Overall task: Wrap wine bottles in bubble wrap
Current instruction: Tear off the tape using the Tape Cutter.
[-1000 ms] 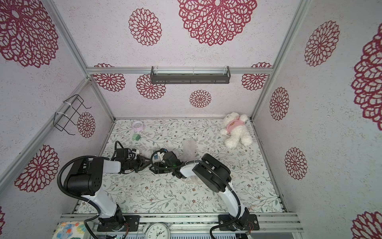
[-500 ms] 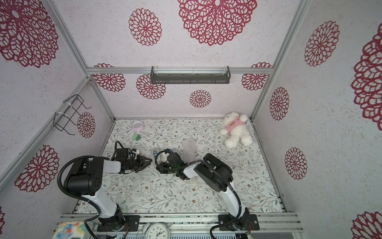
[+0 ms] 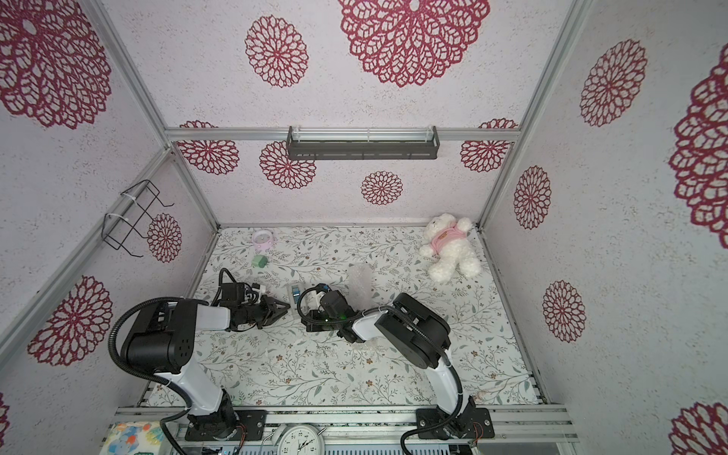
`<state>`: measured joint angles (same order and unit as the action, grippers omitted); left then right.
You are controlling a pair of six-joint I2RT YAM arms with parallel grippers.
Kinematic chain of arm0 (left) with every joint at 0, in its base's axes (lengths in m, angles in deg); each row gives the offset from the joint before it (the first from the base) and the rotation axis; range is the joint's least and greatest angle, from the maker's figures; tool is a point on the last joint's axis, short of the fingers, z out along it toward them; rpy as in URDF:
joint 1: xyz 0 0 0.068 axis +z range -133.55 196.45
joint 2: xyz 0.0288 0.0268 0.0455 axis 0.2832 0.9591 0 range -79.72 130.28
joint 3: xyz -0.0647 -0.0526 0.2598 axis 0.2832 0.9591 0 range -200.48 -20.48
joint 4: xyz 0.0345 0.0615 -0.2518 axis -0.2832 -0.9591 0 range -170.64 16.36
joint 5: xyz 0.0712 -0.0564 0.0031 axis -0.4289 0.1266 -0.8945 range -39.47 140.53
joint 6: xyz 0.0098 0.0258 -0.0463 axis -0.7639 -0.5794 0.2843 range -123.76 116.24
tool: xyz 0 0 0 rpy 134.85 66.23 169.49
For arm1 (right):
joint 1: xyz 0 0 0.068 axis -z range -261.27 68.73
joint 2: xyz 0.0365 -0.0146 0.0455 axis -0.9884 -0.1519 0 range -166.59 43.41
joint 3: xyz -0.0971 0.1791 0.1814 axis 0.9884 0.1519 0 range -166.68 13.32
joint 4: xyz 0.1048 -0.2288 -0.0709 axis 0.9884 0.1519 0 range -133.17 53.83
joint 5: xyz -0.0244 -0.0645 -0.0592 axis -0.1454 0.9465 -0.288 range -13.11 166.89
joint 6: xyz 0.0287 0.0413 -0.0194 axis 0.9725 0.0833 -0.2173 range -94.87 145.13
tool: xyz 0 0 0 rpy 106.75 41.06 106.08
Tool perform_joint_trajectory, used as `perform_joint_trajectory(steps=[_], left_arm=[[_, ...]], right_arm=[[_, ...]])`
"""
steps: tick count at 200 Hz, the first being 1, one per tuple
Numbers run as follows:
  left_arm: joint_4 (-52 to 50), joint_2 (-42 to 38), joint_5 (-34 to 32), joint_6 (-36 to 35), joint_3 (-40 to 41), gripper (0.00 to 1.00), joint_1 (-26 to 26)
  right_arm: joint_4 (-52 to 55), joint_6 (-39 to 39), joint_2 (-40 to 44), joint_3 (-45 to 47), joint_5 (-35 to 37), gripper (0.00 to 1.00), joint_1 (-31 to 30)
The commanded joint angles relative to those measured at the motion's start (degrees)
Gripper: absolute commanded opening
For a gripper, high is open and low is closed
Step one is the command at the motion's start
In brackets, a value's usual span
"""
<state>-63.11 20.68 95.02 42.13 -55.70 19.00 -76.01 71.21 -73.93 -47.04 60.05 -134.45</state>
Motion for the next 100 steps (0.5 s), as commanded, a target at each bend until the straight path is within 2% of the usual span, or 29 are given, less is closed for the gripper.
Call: perform_joint_trajectory(steps=[1,47,100], left_arm=[[-3.4,-1.3,-0.9,-0.3,1.9,0.29,-1.2],[3.5,-0.9,-1.1,4.3,4.9,0.30,-2.9],[6.0,0.8,-2.9,6.9,4.8,0.30,-3.9]], right_arm=[[0.1,-2.1,4.8,-0.3,0.1,0.00,-0.4],[5.4,-5.8,6.5,-2.0,1.5,0.00,-1.3],[11.7,-9.6,7.7,-4.3,3.0,0.00,-2.3]])
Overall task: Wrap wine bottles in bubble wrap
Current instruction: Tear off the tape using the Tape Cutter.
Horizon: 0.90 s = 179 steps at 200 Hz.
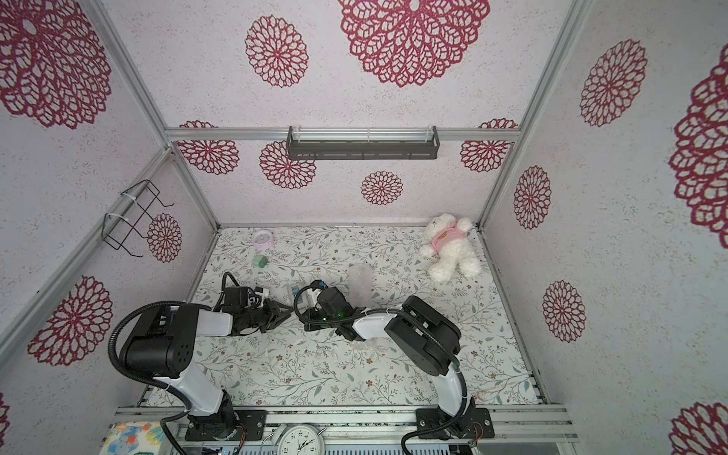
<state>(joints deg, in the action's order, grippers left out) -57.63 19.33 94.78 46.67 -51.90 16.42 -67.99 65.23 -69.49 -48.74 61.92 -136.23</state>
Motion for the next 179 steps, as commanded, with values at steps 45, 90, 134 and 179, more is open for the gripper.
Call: perform_joint_trajectory(steps=[45,90,134,179], left_arm=[[3.0,4.1,-3.9,4.1,0.9,0.31,-2.1],[2.8,4.8,-4.5,4.0,0.2,0.31,-2.0],[2.5,5.4,-4.7,3.5,-0.2,0.31,-1.8],[3.0,5.0,-4.3,3.3,-0.2,0.35,-1.9]], right_arm=[[6.1,-6.2,4.6,-3.4,2.5,0.00,-0.9],[7.9,-7.5,6.8,-2.7,3.8,0.00,-0.9],[7.7,-7.3,8.5,-1.7,4.1,0.00,-0.8],[7.8,-7.3,8.7,-1.9,3.7,0.00,-0.7]])
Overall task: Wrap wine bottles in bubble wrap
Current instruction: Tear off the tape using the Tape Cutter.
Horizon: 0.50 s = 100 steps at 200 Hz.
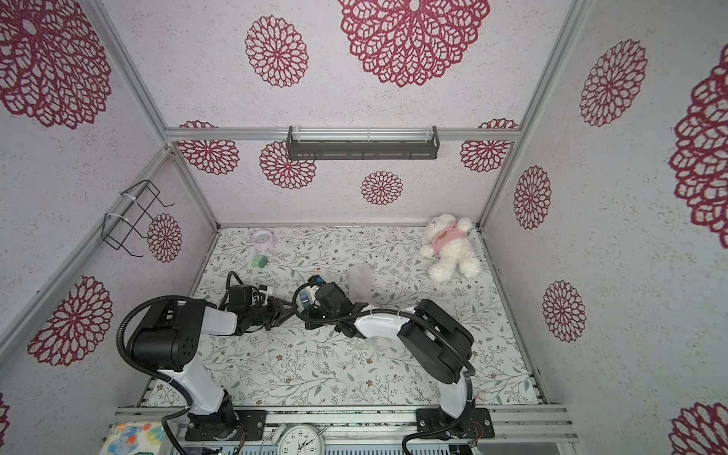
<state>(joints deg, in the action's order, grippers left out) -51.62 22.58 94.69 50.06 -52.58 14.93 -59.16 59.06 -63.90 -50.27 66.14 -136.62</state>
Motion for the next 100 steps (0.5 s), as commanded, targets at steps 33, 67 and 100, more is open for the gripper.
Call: perform_joint_trajectory(steps=[33,67,100], left_arm=[[-4.6,-2.1,-4.1,-2.4,1.7,0.40,-0.4],[-5.8,-4.1,-3.2,-3.6,3.0,0.40,-1.6],[-0.8,-4.4,-1.8,-1.1,5.0,0.37,-4.1]], right_arm=[[-1.2,-0.8,3.4,0.1,-0.3,0.00,-0.1],[-0.9,-0.8,3.7,0.4,-0.2,0.00,0.0],[-0.7,-0.5,4.0,0.7,0.0,0.00,0.1]])
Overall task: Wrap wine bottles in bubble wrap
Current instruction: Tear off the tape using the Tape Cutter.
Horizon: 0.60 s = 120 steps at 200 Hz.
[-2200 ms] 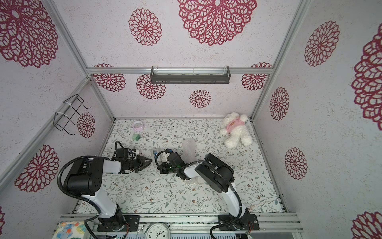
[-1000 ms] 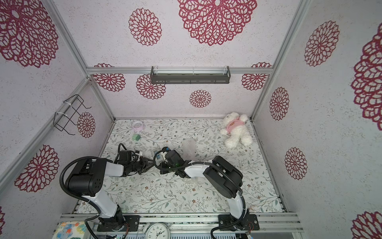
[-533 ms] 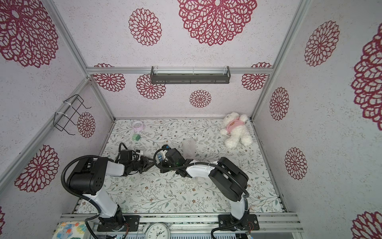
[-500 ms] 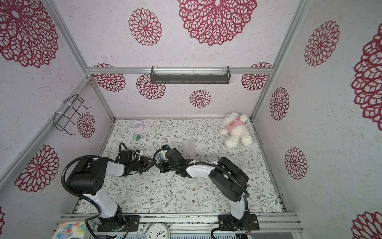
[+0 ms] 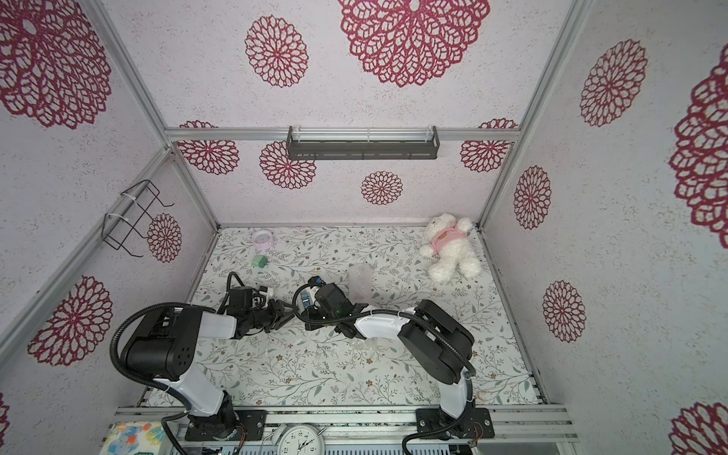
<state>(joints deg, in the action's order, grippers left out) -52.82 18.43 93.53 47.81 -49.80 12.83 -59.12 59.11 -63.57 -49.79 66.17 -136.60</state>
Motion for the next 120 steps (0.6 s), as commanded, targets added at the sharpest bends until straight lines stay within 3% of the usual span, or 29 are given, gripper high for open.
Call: perform_joint_trajectory(steps=[1,120], left_arm=[[0.5,-0.2,-0.6,1.2,2.3,0.37,-2.1],[0.1,-3.2,-1.8,2.5,1.5,0.35,-4.6]], right_arm=[[-0.7,-0.6,3.7,0.3,0.0,0.00,0.0],[-0.9,-0.1,3.3,0.4,-0.4,0.00,0.5]])
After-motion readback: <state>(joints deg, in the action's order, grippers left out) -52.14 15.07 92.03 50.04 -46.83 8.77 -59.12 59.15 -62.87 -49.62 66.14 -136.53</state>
